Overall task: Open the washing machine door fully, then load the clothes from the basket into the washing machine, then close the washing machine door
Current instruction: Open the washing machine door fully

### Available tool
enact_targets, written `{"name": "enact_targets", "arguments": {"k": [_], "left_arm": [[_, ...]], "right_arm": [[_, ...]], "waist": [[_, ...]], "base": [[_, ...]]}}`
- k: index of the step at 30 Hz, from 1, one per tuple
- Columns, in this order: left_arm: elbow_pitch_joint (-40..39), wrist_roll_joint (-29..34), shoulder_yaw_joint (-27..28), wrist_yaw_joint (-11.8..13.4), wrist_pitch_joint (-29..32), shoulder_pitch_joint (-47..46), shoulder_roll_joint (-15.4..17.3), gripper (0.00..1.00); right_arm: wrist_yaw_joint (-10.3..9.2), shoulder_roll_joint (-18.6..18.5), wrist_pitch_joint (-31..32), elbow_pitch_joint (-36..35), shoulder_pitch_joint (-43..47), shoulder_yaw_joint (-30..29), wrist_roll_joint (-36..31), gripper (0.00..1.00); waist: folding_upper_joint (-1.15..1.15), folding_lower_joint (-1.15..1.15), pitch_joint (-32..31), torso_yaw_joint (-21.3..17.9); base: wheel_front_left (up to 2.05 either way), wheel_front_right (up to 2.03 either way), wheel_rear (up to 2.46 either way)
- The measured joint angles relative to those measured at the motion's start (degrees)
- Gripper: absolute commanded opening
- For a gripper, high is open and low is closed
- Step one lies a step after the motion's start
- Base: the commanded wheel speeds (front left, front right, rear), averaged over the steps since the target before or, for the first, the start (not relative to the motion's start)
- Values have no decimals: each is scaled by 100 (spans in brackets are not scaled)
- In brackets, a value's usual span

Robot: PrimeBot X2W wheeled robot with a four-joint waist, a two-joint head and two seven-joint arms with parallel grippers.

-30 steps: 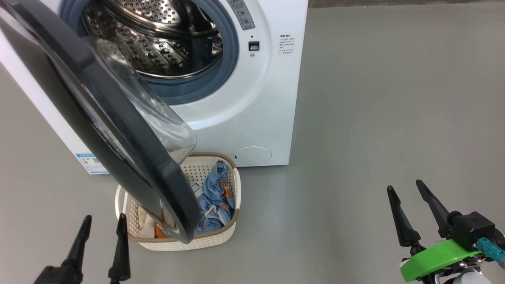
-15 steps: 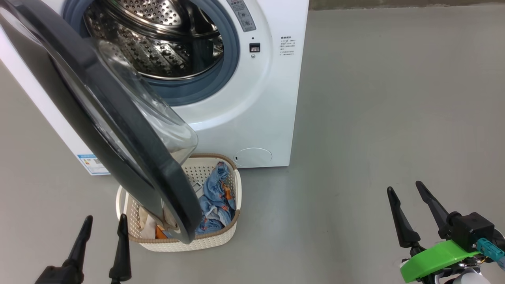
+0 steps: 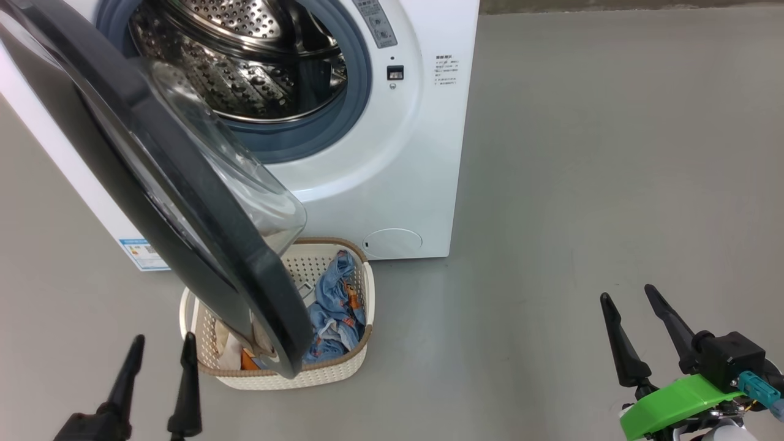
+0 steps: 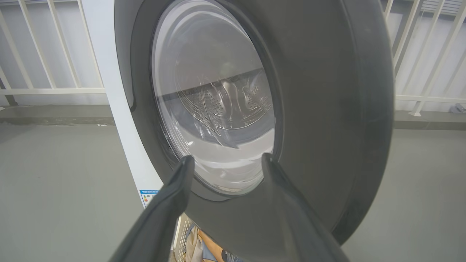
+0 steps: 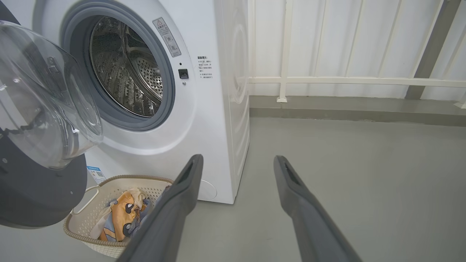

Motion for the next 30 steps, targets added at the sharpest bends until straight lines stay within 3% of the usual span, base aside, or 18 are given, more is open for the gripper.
{"name": "enact_targets", "arguments": {"k": [1, 2, 8, 17, 24, 30], "left_arm": [[0, 0, 1, 0, 0, 0, 0, 17], [-1, 0, -1, 0, 0, 0, 0, 0], [-229, 0, 68, 1, 0, -2, 0, 0], [-2353, 167, 93, -40, -7, -600, 22, 0], [-3172, 275, -1232, -185, -9, -1402, 256, 0], [-3129, 268, -2597, -210, -10, -1785, 313, 0]], "right_arm": [[0, 7, 0, 8, 0, -1, 0, 100], [0, 12, 0, 15, 0, -1, 0, 100], [0, 27, 0, 37, 0, -55, 0, 100], [0, 65, 0, 114, -2, -92, 1, 100], [0, 74, 0, 152, -2, -92, 1, 100], [0, 81, 0, 202, -3, -63, 3, 100]], "waist": [[0, 0, 2, -2], [0, 0, 3, -1], [0, 0, -9, 25], [0, 0, -31, 93], [0, 0, -98, 116], [0, 0, -139, 38]], "base": [[0, 0, 0], [0, 0, 0], [0, 0, 0], [0, 0, 0], [0, 0, 0], [0, 0, 0]]}}
